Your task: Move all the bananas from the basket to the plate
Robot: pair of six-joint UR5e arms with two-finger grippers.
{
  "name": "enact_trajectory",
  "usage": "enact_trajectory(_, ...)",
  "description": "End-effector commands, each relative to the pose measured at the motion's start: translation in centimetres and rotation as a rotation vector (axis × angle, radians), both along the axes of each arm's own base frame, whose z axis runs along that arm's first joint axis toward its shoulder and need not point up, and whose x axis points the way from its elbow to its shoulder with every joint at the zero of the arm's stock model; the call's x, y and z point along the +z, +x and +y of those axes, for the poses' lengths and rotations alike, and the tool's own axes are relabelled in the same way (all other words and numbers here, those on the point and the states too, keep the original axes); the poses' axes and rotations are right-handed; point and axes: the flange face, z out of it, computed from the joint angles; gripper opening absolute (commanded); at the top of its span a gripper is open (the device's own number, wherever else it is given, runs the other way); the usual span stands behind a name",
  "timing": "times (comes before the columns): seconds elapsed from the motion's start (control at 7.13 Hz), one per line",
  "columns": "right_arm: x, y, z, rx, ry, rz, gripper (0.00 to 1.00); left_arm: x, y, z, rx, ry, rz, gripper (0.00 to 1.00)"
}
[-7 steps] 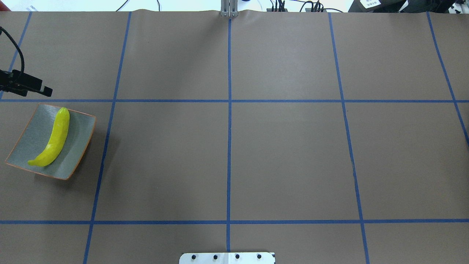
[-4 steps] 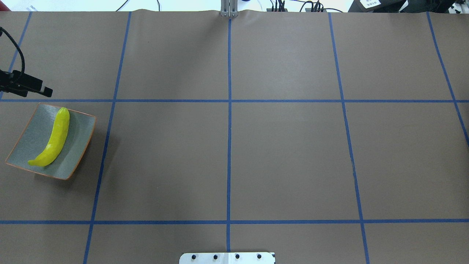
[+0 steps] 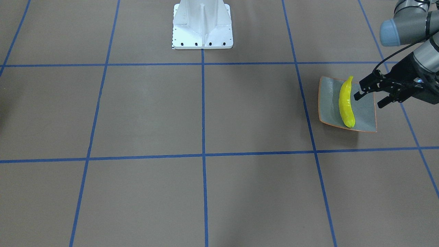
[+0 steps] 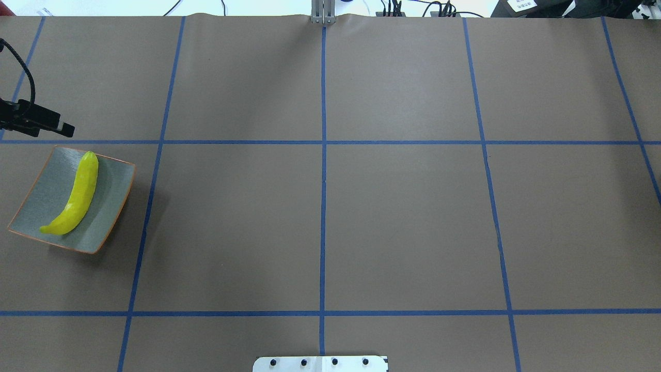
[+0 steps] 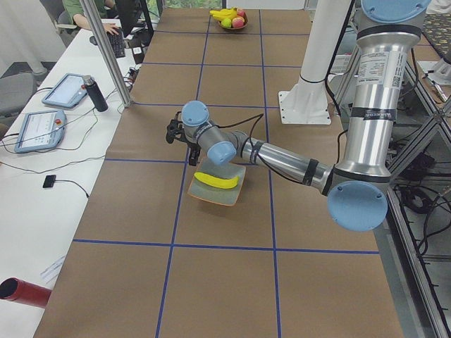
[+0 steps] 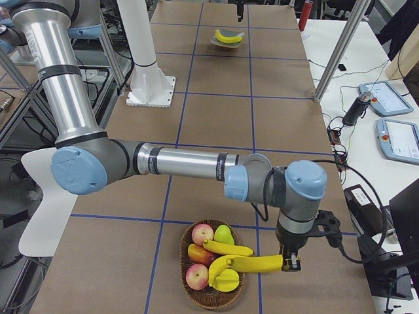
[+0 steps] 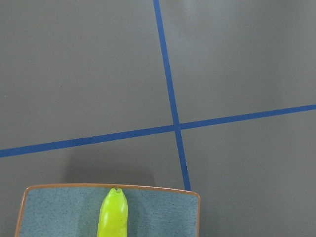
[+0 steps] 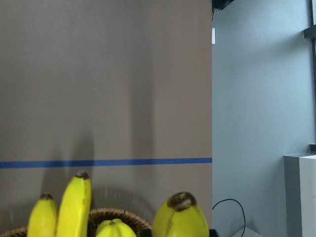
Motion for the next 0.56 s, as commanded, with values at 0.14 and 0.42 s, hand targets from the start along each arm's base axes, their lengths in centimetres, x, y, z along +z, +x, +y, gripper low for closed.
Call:
enact_trajectory(0.14, -12.1, -12.8, -7.5, 0.135, -0.034, -0.129, 0.0, -0.2, 0.0, 0.0, 0.002, -0.002, 0.006, 1.0)
enact_trajectory(0.42, -20.6, -23.4, -9.4, 0.247, -0.099, -0.244, 0.0, -4.7, 1.4, -1.6, -0.031, -0.028, 0.056, 1.0)
